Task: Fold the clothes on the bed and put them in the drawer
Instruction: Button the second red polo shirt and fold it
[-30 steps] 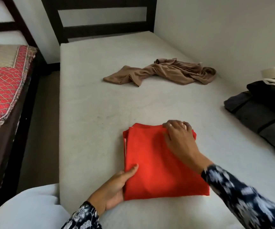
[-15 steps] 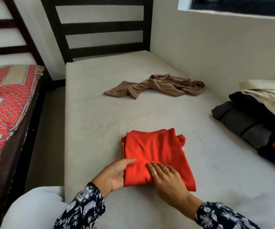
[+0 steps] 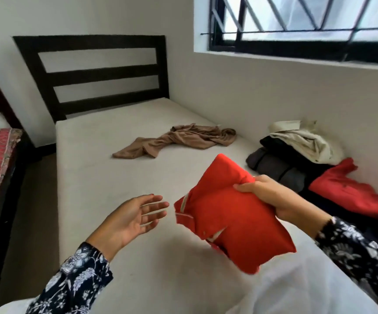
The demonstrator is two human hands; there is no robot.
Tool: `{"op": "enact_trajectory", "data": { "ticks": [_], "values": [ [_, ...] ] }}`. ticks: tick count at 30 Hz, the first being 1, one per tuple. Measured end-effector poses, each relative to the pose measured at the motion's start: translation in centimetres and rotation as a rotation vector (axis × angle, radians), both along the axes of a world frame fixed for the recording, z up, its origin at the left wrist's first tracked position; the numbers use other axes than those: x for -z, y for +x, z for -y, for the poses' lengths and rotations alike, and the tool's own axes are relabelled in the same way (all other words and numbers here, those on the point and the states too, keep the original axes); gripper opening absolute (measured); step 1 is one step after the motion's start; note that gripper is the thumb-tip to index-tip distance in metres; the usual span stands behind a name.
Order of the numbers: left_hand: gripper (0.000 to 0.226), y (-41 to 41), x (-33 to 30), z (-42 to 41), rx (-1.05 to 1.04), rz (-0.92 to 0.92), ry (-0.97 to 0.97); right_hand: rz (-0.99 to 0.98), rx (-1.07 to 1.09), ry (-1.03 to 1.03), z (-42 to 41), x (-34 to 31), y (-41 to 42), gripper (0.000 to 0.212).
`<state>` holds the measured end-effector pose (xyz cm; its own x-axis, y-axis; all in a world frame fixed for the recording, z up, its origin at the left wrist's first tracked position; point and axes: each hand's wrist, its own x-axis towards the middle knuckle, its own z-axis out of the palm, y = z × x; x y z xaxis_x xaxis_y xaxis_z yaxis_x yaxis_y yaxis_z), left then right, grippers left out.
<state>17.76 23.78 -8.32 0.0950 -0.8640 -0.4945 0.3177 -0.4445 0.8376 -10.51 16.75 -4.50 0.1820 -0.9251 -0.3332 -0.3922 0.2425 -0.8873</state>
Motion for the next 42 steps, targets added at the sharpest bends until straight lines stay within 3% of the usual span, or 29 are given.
{"op": "enact_trajectory", "data": {
  "ticks": [7,13,15,18,21,22,24,26,27,28,30,34,39,42],
  "values": [
    [0.018,-3.5,2.2,2.0,0.090,-0.028,0.067,0.498,0.349,0.204,-5.5,-2.8,-8.4,0.028],
    [0.017,-10.0,3.3,5.7,0.241,0.003,0.119,0.813,0.653,0.054,-9.6,-4.0,-14.6,0.015],
    [0.016,-12.0,3.4,6.7,0.271,0.002,0.130,0.863,0.744,0.033,-8.9,-3.9,-15.7,0.022],
    [0.015,-14.7,3.3,7.9,0.311,-0.011,0.141,0.929,0.859,0.003,-5.4,-4.4,-17.5,0.013],
    [0.015,-16.4,3.6,8.7,0.337,-0.022,0.150,1.005,1.003,-0.203,-0.4,-6.3,-19.7,0.013],
    [0.016,-16.8,3.8,8.9,0.343,-0.025,0.158,0.990,1.042,-0.317,0.9,-7.1,-20.3,0.006],
    [0.017,-17.3,4.2,9.6,0.350,-0.017,0.169,0.916,0.983,-0.535,2.4,-9.4,-20.8,0.016],
    [0.017,-17.3,4.6,10.0,0.340,-0.010,0.182,0.955,1.015,-0.544,4.2,-9.7,-21.6,0.010],
    [0.017,-17.2,4.8,10.1,0.331,-0.007,0.195,0.879,1.080,-0.578,4.9,-9.1,-22.2,0.009],
    [0.018,-17.1,5.1,10.3,0.319,-0.003,0.206,0.860,1.146,-0.587,5.7,-8.3,-22.8,0.017],
    [0.019,-16.6,5.7,10.6,0.285,0.003,0.234,0.792,1.211,-0.546,7.3,-6.1,-23.8,0.033],
    [0.020,-15.4,7.2,10.9,0.243,-0.005,0.279,0.811,1.382,-0.317,8.5,3.5,-24.0,0.027],
    [0.022,-14.2,9.8,11.2,0.213,-0.014,0.347,1.021,1.317,-0.072,6.4,11.4,-22.3,0.028],
    [0.018,-14.9,9.7,11.3,0.242,0.028,0.342,1.019,1.182,0.104,5.6,11.9,-21.1,0.012]
  ]
}}
